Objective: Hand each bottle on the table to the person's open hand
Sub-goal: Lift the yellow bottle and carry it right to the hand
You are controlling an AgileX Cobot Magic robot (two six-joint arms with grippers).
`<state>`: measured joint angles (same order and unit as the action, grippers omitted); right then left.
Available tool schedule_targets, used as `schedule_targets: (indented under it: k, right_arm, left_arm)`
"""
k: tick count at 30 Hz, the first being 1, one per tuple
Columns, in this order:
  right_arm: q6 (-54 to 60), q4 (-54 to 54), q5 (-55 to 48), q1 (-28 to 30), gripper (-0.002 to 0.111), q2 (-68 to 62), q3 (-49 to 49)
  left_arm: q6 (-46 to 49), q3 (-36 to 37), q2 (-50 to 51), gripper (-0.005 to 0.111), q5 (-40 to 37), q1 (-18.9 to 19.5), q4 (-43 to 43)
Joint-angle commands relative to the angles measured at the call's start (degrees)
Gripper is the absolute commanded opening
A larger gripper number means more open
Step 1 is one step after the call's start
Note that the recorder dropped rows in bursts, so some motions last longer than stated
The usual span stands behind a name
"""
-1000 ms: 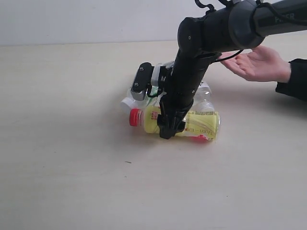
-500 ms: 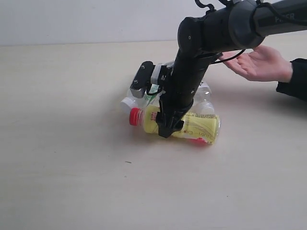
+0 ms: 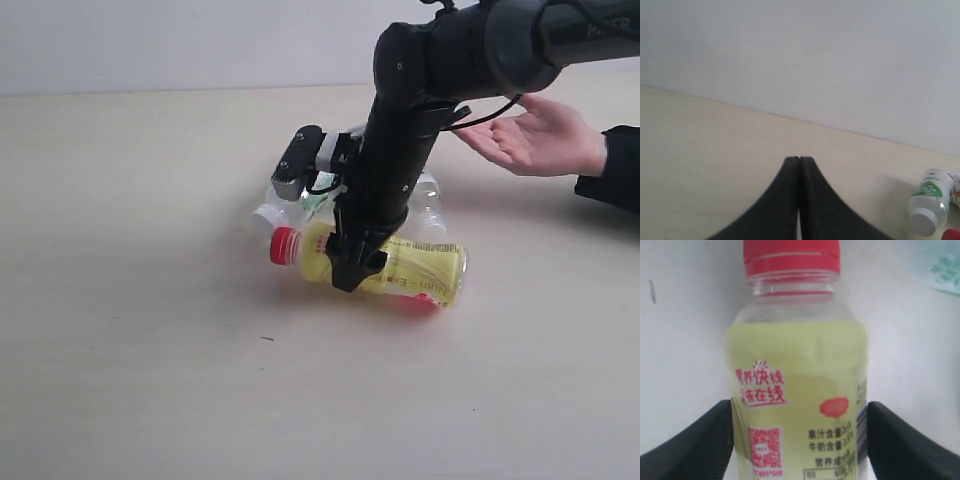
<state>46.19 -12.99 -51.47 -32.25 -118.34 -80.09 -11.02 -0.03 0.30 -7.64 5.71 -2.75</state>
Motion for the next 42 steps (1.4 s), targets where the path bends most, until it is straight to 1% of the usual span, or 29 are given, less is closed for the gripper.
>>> schedule_targets:
  k: [1, 8, 18, 21, 24, 26, 28, 32, 35, 38, 42]
  right_arm:
    - [-1.8, -1.3, -2.9, -0.1, 0.000, 3.0, -0.3]
    - [-9.0, -1.4, -7.6, -0.1, 0.000, 8.2, -0.3]
    - [-18.9, -1.1, -6.7, -0.1, 0.000, 16.4, -0.3]
    - [-23.6, 2.1, -6.7, 0.0, 0.000, 19.0, -0.3]
    - [-31.5, 9.7, -6.7, 0.2, 0.000, 21.3, -0.3]
    - [-36.3, 14.3, -7.5, 1.4, 0.000, 22.6, -0.3]
    - [-39.4, 16.7, -9.2, 4.0, 0.000, 23.4, -0.3]
    - [-40.4, 16.4, -11.6, 10.7, 0.000, 23.7, -0.3]
    - [-41.9, 16.4, -11.4, 15.2, 0.000, 23.6, -0.3]
    - [-44.0, 16.4, -10.1, 18.8, 0.000, 22.8, -0.3]
    - [-49.0, 16.4, -8.6, 21.7, 0.000, 19.8, -0.3]
  left_arm:
    - [0.1, 0.0, -0.3, 0.000, 0.1, -0.2, -0.2]
    - [0.1, 0.0, -0.3, 0.000, 0.1, -0.2, -0.2]
    - [0.1, 0.0, -0.3, 0.000, 0.1, -0.2, -0.2]
    - [0.1, 0.0, -0.3, 0.000, 0.1, -0.2, -0.2]
    - [0.1, 0.0, -0.3, 0.000, 0.1, -0.2, -0.2]
    - [0.1, 0.0, -0.3, 0.000, 0.1, -0.2, -0.2]
    - [0.1, 0.0, -0.3, 0.000, 0.1, -0.2, -0.2]
    - [0.1, 0.0, -0.3, 0.000, 0.1, -0.2, -0.2]
    - [0.1, 0.0, -0.3, 0.000, 0.1, -0.2, -0.2]
    - [0.1, 0.0, -0.3, 0.000, 0.1, -0.2, -0.2]
    - [0.1, 0.0, -0.3, 0.000, 0.1, -0.2, -0.2]
